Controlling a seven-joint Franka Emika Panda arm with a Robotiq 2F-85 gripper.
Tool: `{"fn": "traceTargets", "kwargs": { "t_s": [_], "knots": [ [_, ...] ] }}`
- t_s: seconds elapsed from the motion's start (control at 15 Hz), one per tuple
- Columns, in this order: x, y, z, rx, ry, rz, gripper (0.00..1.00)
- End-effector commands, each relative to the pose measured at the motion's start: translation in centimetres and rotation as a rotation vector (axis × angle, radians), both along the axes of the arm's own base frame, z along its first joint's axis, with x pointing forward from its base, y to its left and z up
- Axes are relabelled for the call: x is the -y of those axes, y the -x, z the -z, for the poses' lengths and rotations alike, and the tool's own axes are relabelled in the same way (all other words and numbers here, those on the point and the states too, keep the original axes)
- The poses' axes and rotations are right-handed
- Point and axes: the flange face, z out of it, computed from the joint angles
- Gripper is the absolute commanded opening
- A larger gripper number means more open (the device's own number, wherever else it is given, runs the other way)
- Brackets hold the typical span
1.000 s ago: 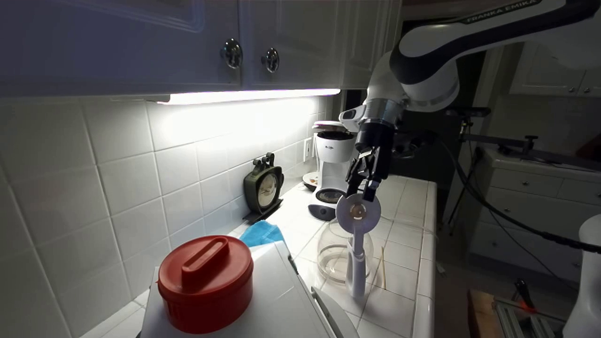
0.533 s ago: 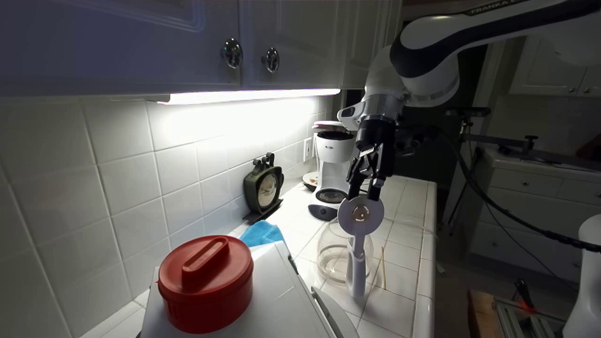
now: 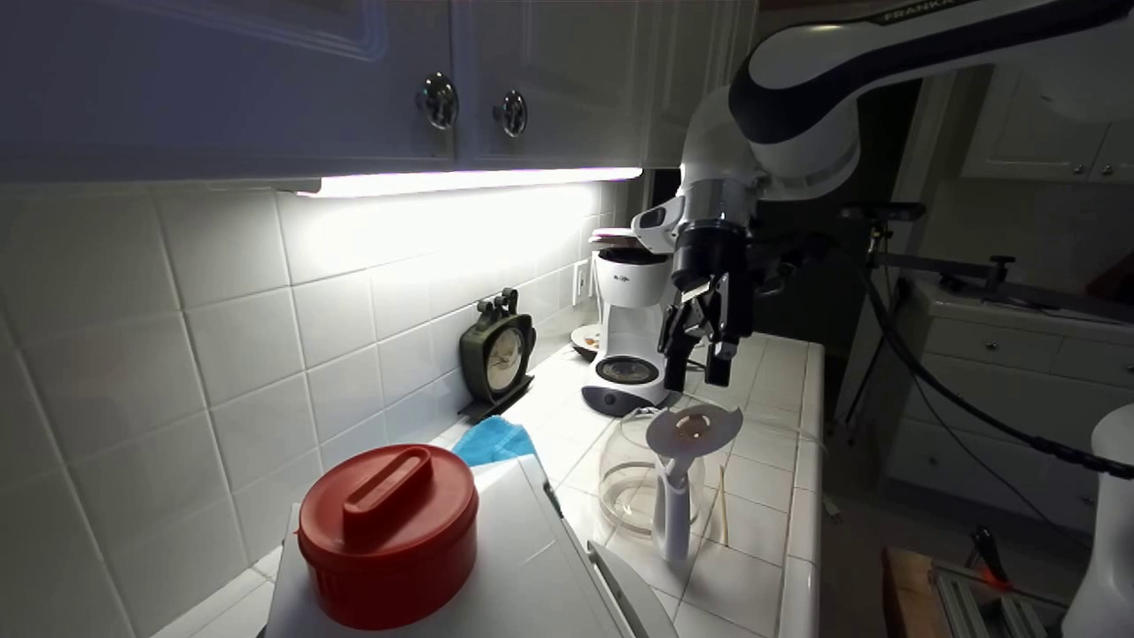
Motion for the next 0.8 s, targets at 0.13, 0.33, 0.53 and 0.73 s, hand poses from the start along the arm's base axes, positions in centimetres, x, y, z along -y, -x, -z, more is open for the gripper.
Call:
{"fn": "traceTargets", "kwargs": {
  "t_s": [0.13,0.33,0.53,0.73],
  "knots": [
    [-0.4,-0.8,0.3,-0.061,0.01,0.022,1.0],
    [0.5,-0.6,-0.2,-0.057,0.06,0.105,1.0],
    [1.5,0.4,-1.0,-0.062,0.153,0.21,1.0],
    [2.4,1.9,-1.3,-0.074,0.287,0.303,1.0]
  ]
}}
